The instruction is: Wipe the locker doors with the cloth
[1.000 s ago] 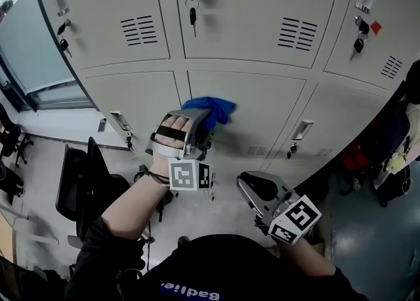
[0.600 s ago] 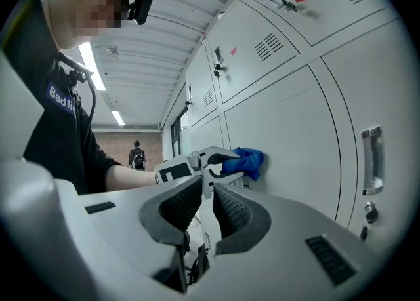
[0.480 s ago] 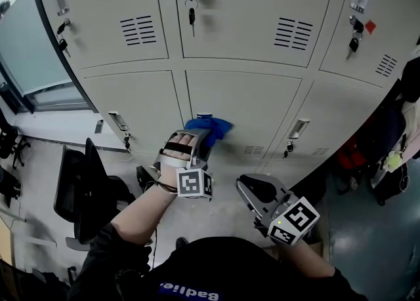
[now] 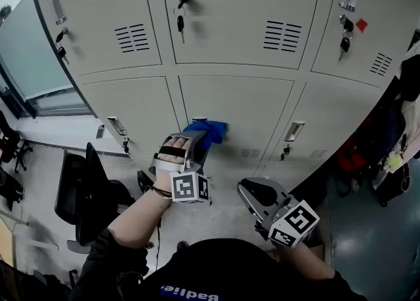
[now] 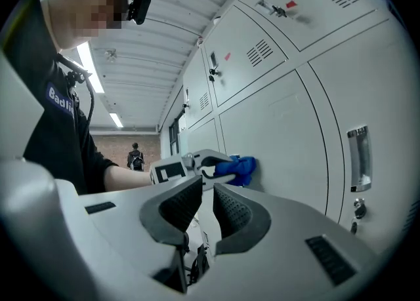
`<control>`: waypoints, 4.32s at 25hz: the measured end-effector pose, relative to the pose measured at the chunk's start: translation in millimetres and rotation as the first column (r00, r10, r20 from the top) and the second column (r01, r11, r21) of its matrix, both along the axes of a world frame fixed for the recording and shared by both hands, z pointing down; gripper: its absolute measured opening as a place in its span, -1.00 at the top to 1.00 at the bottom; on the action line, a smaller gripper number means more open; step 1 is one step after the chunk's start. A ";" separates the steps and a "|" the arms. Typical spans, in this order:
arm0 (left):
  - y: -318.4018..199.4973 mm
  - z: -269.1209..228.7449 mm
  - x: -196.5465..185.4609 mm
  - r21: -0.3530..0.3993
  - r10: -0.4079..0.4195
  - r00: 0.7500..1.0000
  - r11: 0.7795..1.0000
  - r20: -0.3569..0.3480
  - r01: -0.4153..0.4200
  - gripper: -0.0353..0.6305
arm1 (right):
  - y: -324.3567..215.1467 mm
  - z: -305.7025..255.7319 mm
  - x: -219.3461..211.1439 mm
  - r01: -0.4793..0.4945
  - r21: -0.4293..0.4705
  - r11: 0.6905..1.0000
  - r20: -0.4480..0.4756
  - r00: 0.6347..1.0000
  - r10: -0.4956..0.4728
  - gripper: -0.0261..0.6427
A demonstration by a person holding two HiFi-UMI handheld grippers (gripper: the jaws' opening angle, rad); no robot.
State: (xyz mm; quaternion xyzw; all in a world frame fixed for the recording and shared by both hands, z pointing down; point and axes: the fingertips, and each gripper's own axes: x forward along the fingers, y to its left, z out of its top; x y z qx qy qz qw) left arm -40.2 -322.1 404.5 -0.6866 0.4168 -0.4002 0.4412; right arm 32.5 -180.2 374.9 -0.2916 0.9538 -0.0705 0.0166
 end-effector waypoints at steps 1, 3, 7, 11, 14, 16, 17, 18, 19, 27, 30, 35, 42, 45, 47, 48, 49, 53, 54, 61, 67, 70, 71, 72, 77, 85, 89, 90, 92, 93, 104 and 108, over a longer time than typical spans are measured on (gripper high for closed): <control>2.0 -17.8 0.3 0.027 -0.002 1.000 1.000 -0.015 0.002 0.59 | -0.1 -0.9 1.7 0.001 0.003 1.000 0.001 1.000 -0.001 0.78; 5.7 -54.0 1.7 0.088 0.000 0.999 0.996 -0.033 0.003 0.59 | 0.0 -3.0 4.4 0.004 0.010 1.000 0.004 1.000 -0.004 0.78; 13.1 -123.3 11.2 0.212 0.016 0.998 0.977 -0.053 -0.004 0.59 | 0.8 -7.2 8.4 0.015 0.024 1.000 0.012 1.000 -0.015 0.78; 13.1 -173.3 24.4 0.300 0.024 0.998 0.954 -0.056 -0.006 0.59 | 1.1 -11.9 14.3 0.023 0.036 0.999 0.017 1.000 -0.023 0.78; 5.8 -181.2 31.6 0.307 0.011 0.999 0.952 -0.045 0.003 0.59 | 1.4 -15.4 20.0 0.024 0.043 0.999 0.022 0.999 -0.025 0.78; -1.2 -170.7 34.2 0.285 -0.003 0.999 0.958 -0.033 0.012 0.59 | 0.7 -16.4 23.8 0.025 0.044 0.999 0.021 0.999 -0.026 0.78; -4.7 -162.4 34.9 0.271 -0.010 1.000 0.962 -0.028 0.017 0.59 | 0.1 -16.3 25.5 0.026 0.043 0.999 0.019 0.999 -0.027 0.78; -7.5 -153.0 35.6 0.257 -0.015 1.000 0.966 -0.023 0.020 0.59 | -0.5 -15.5 27.2 0.027 0.041 0.999 0.017 0.999 -0.027 0.78; -9.2 -143.1 36.4 0.242 -0.018 1.000 0.970 -0.020 0.022 0.59 | -1.0 -13.9 29.0 0.027 0.036 0.999 0.015 1.000 -0.028 0.78; -13.9 -54.9 44.4 0.112 -0.023 1.000 0.993 0.010 0.022 0.59 | -5.8 10.0 43.2 0.019 -0.021 1.000 -0.020 1.000 -0.019 0.78; -14.1 -16.5 47.3 0.054 -0.025 1.000 0.998 0.017 0.024 0.59 | -3.5 18.0 42.5 0.026 -0.040 0.999 -0.033 0.999 -0.027 0.78; -15.5 38.7 50.5 -0.047 -0.034 0.999 0.998 0.024 0.035 0.59 | -2.5 22.4 43.9 0.029 -0.047 0.998 -0.053 0.998 -0.031 0.78; -15.6 107.7 55.2 -0.170 -0.036 0.996 0.984 0.079 0.049 0.59 | -1.0 29.0 42.7 0.027 -0.067 0.997 -0.066 0.997 -0.031 0.78; -15.7 123.8 56.1 -0.190 -0.043 0.995 0.980 0.092 0.060 0.59 | -0.2 31.5 43.7 0.022 -0.072 0.997 -0.071 0.997 -0.027 0.78; -16.3 132.6 57.0 -0.196 -0.049 0.994 0.978 0.101 0.068 0.59 | -0.5 33.6 46.0 0.013 -0.077 0.997 -0.074 0.997 -0.019 0.78; -16.5 136.9 57.7 -0.202 -0.051 0.993 0.977 0.103 0.071 0.59 | -0.6 34.6 46.9 0.010 -0.079 0.997 -0.076 0.997 -0.016 0.78; -16.4 141.6 58.3 -0.212 -0.053 0.993 0.974 0.104 0.074 0.59 | -0.5 35.2 47.3 0.007 -0.081 0.997 -0.076 0.997 -0.014 0.78; -17.4 171.3 55.6 -0.279 -0.073 0.990 0.955 0.117 0.103 0.59 | 0.3 36.0 47.6 0.004 -0.083 0.997 -0.078 0.997 -0.010 0.78; -17.8 180.9 53.2 -0.292 -0.081 0.989 0.949 0.127 0.116 0.59 | 0.4 36.2 48.1 0.002 -0.083 0.997 -0.080 0.997 -0.009 0.78; -19.3 226.2 33.7 -0.348 -0.109 0.979 0.923 0.172 0.164 0.59 | -0.7 42.4 55.7 -0.014 -0.094 0.995 -0.094 0.996 0.005 0.78; -19.4 241.7 21.6 -0.375 -0.121 0.975 0.908 0.188 0.186 0.59 | -1.4 42.9 52.5 -0.006 -0.097 0.995 -0.094 0.996 -0.003 0.78; -15.5 240.7 22.1 -0.383 -0.119 0.975 0.905 0.186 0.183 0.59 | -1.5 40.7 51.8 -0.004 -0.092 0.996 -0.089 0.996 -0.004 0.78; -13.2 235.6 24.5 -0.383 -0.115 0.977 0.907 0.177 0.176 0.59 | -1.5 39.0 51.8 -0.004 -0.089 0.996 -0.086 0.996 -0.004 0.78; -10.5 226.8 28.6 -0.381 -0.110 0.981 0.910 0.159 0.163 0.59 | -1.5 37.0 52.2 -0.004 -0.084 0.996 -0.082 0.997 -0.003 0.78; 7.8 142.2 61.7 -0.322 -0.060 0.998 0.945 0.014 0.061 0.59 | -3.7 22.5 64.1 -0.027 -0.049 0.998 -0.050 0.998 0.024 0.78; 27.0 -23.7 104.0 -0.095 0.058 0.998 0.994 -0.036 -0.061 0.59 | -1.1 7.6 84.9 -0.062 -0.016 0.998 0.004 0.998 0.062 0.78; 18.0 -100.9 104.3 0.042 0.056 0.998 0.998 0.007 -0.056 0.59 | 1.7 2.6 84.9 -0.049 -0.004 0.999 0.020 0.999 0.049 0.78; 14.2 -115.7 103.6 0.063 0.047 0.999 0.997 0.013 -0.048 0.59 | 2.4 1.2 84.2 -0.045 -0.001 0.999 0.023 0.999 0.045 0.78; 6.3 -136.9 103.5 0.090 0.028 0.999 0.995 0.027 -0.030 0.59 | 3.7 -2.1 82.5 -0.036 0.007 0.999 0.024 0.999 0.036 0.78; 2.6 -143.2 104.4 0.098 0.020 0.999 0.995 0.034 -0.023 0.59 | 4.4 -4.2 81.5 -0.031 0.012 0.999 0.023 0.999 0.030 0.78; -14.2 -123.5 115.4 0.130 -0.007 0.996 0.991 0.088 -0.004 0.59 | 9.4 -3.2 75.0 0.018 0.017 1.000 -0.008 1.000 -0.018 0.78; -14.8 -94.1 120.1 0.104 0.006 0.994 0.994 0.107 -0.017 0.59 | 9.4 0.8 73.1 0.026 0.008 1.000 -0.012 1.000 -0.026 0.78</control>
